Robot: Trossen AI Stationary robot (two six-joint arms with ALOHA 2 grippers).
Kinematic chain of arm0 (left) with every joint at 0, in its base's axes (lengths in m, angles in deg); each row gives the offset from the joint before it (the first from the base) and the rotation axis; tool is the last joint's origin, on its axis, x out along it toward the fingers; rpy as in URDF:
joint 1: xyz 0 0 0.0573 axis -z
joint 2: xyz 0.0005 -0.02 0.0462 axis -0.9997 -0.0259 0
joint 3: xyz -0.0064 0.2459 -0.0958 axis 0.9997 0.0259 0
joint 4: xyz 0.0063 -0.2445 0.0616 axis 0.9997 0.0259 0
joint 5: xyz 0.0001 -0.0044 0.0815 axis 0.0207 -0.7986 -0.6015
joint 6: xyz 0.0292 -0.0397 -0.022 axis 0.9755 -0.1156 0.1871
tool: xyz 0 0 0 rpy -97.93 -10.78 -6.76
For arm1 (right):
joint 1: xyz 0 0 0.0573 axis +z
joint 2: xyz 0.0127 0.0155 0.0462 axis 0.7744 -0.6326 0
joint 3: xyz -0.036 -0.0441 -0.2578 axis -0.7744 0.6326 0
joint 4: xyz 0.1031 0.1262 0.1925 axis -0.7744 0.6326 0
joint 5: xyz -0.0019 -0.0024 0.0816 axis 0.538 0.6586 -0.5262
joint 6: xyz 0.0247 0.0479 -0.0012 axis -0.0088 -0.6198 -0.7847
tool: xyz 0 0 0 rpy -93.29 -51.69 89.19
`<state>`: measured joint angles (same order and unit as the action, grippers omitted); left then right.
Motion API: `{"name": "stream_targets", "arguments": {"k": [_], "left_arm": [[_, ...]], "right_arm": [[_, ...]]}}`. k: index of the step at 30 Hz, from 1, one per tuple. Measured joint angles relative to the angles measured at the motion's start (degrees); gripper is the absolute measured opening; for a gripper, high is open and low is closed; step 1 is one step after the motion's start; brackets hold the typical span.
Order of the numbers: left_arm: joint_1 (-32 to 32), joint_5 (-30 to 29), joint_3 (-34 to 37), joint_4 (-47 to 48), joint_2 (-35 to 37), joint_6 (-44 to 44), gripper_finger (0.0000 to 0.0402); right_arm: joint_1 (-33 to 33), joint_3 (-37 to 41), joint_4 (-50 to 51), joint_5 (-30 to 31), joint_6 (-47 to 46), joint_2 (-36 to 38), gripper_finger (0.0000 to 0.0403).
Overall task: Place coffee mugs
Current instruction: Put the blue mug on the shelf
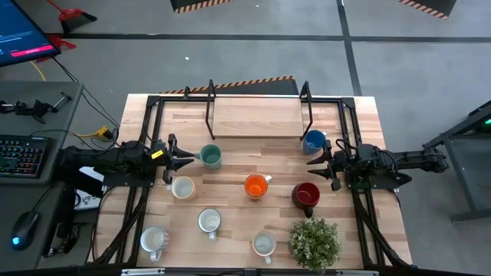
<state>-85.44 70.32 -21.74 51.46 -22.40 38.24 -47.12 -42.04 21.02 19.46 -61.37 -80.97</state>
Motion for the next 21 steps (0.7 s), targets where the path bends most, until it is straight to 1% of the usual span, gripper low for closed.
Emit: {"name": "stream_targets", "arguments": {"k": [10,14,16,19,21], "left_arm": [[0.0,-0.4,0.0,-0.2,0.0,-9.6,0.0074],[0.0,-1.1,0.0,-2.9,0.0,-14.7,0.0074],[0.0,-3.1,0.0,-3.4,0.0,-18.3,0.0074],[0.0,-8.2,0.0,-5.1,0.0,-25.4,0.0074],[0.0,-11.2,0.0,-5.9,0.0,-28.5,0.0074]], "right_arm": [[0.0,0.0,0.0,0.0,0.0,0.0,0.0114],[0.0,0.0,0.0,0.0,0.0,0.0,0.0114],[0.0,0.0,0.0,0.0,0.0,0.0,0.0114],[0.0,0.0,0.0,0.0,0.0,0.0,0.0114],[0.0,0.0,0.0,0.0,0.0,0.0,0.0114]]}}
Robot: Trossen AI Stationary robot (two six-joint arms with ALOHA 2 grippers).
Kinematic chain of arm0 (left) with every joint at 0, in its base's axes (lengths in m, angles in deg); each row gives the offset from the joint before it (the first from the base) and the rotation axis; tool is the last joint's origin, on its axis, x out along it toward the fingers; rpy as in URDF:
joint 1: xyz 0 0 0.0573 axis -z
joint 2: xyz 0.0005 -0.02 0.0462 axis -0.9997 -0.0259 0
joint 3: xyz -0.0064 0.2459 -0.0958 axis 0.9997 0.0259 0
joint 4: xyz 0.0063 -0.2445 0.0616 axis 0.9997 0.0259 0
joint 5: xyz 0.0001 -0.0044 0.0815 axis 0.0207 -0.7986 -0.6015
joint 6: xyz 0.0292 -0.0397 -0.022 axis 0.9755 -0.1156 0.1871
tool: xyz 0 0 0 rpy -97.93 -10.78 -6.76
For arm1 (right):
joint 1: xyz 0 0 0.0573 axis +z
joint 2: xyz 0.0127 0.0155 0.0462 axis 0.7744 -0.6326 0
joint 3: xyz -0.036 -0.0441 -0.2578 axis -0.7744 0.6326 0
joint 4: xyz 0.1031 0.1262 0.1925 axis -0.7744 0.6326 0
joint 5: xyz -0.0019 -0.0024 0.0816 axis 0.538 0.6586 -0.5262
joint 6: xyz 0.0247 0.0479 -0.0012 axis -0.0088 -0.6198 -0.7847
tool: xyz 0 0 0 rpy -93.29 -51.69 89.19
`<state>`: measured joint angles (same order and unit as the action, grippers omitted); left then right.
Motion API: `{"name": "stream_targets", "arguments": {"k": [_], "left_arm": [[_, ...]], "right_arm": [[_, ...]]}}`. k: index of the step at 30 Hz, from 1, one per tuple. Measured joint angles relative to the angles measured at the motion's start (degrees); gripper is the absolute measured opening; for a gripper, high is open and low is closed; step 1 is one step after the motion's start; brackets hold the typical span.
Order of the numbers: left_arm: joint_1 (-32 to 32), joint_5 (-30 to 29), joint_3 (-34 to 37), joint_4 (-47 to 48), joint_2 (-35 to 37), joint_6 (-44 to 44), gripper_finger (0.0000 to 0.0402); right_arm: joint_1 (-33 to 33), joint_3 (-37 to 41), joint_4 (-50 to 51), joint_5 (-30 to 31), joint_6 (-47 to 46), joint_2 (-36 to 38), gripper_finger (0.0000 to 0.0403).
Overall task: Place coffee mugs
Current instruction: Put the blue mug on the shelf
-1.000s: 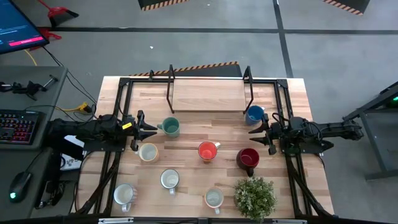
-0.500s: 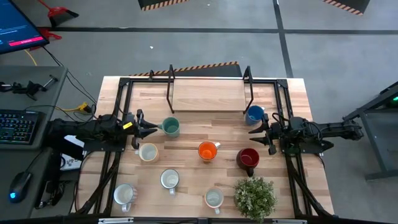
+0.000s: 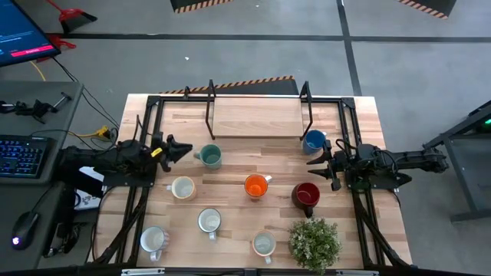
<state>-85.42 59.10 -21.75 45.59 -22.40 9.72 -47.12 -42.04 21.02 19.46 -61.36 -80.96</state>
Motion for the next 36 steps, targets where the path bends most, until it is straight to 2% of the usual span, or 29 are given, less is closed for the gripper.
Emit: {"name": "stream_targets", "arguments": {"k": [9,36], "left_arm": [[0.0,-5.7,0.0,-0.1,0.0,0.5,0.0074],[0.0,-5.9,0.0,0.0,0.0,0.5,0.0074]], "right_arm": [[0.0,0.0,0.0,0.0,0.0,0.0,0.0114],[0.0,0.0,-0.1,0.0,-1.7,0.0,0.0114]]}}
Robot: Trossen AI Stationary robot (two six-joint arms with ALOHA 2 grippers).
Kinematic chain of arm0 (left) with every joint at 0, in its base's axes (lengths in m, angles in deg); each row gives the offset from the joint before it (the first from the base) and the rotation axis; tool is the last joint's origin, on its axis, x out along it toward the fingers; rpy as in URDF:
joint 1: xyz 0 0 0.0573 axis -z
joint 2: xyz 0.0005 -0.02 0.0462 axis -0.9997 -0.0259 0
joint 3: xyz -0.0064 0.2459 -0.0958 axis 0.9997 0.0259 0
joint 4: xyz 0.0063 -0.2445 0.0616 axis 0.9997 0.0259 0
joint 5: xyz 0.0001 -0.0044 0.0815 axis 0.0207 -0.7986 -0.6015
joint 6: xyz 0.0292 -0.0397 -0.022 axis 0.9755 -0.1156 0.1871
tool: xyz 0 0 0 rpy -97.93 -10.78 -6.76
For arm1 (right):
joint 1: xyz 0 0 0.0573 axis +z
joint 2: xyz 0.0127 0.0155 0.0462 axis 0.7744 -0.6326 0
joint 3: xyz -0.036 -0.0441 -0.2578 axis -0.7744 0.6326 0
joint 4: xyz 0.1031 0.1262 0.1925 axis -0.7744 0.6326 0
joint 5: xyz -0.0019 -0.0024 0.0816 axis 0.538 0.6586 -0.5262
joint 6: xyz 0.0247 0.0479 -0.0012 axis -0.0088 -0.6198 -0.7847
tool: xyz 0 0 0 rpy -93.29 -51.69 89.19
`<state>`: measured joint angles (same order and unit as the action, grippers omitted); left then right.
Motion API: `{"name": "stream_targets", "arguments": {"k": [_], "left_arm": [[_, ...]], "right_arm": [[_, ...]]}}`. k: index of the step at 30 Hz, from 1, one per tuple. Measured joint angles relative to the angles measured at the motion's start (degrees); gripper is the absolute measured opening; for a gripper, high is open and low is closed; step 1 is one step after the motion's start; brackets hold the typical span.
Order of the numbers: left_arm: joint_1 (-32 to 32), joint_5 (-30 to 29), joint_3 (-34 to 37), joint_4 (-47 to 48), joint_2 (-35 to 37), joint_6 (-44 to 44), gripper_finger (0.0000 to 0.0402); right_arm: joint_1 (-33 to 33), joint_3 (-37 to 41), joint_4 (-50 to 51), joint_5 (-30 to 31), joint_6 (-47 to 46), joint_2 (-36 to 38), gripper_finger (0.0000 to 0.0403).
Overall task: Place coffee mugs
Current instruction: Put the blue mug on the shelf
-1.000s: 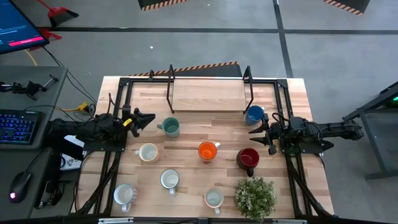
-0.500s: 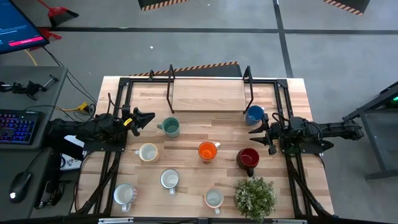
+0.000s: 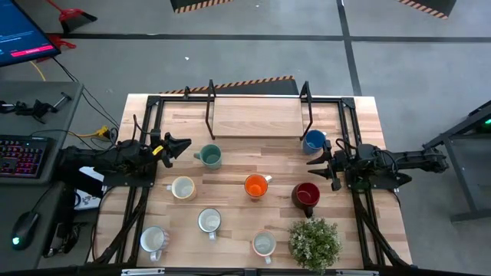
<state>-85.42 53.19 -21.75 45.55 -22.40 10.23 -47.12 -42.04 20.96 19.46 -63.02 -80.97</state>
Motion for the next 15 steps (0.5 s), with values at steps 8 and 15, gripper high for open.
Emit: {"name": "stream_targets", "arguments": {"k": [8,15], "left_arm": [[0.0,0.0,0.0,0.0,0.0,-0.9,0.0074],[0.0,-0.1,0.0,1.0,0.0,3.5,0.0074]], "right_arm": [[0.0,0.0,-0.2,-0.2,-15.5,0.0,0.0114],[0.0,0.0,0.0,5.3,-17.4,0.0,0.0114]]}}
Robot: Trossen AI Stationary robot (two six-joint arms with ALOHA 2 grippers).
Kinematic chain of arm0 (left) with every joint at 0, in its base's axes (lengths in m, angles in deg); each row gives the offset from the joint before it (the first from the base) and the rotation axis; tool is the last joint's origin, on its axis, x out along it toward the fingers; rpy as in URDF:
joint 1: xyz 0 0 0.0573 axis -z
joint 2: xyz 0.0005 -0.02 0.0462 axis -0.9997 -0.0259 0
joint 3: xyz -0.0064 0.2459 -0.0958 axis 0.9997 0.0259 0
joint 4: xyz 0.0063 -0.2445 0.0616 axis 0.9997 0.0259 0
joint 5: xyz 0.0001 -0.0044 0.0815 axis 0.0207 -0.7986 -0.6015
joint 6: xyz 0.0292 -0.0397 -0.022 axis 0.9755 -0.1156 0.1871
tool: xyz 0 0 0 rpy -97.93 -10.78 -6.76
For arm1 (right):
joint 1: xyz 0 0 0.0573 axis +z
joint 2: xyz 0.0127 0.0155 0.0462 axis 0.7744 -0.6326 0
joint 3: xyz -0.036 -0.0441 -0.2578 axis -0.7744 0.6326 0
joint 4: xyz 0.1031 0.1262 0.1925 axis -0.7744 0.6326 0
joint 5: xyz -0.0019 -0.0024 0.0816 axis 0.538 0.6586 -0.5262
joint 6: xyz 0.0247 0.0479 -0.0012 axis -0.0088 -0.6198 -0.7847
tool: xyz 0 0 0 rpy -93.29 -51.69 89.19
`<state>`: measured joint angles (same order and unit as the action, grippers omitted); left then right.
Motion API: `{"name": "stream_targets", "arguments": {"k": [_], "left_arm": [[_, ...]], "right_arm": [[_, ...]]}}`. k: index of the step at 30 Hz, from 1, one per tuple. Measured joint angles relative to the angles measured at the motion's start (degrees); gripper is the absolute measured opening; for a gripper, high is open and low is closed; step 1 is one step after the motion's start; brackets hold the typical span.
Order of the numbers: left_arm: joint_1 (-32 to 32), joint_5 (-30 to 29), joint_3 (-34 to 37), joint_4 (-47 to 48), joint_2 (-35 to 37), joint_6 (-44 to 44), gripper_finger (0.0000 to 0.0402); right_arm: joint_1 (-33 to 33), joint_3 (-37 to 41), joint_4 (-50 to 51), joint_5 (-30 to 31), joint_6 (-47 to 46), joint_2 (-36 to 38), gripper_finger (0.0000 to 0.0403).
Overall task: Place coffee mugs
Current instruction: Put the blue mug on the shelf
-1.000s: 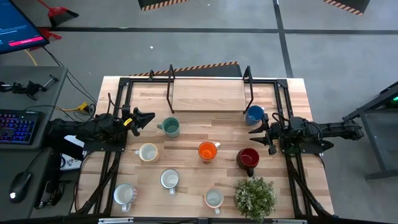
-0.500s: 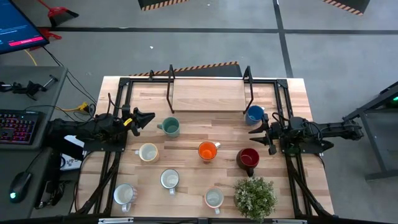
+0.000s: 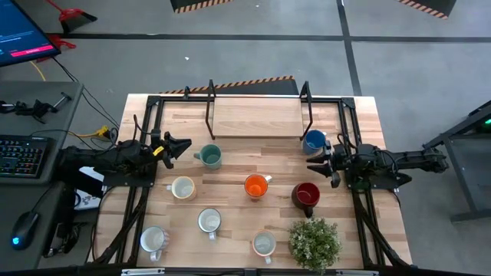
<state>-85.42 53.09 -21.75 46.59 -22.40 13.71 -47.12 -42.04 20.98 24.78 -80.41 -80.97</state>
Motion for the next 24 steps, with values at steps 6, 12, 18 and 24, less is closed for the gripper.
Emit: {"name": "stream_targets", "arguments": {"k": [6,12,18,24], "left_arm": [[0.0,0.2,0.0,0.4,0.0,-3.3,0.0074],[0.0,2.1,0.0,1.4,0.0,-0.5,0.0074],[0.0,2.1,0.0,-5.1,0.0,1.2,0.0074],[0.0,1.7,0.0,-14.3,0.0,12.5,0.0074]], "right_arm": [[0.0,0.0,-7.4,4.7,-5.0,0.0,0.0114],[0.0,0.0,-15.5,9.0,-11.0,0.0,0.0114],[0.0,-2.3,-15.5,15.0,-12.0,0.0,0.0121],[0.0,-4.6,-15.6,17.3,-9.8,0.0,0.0139]]}}
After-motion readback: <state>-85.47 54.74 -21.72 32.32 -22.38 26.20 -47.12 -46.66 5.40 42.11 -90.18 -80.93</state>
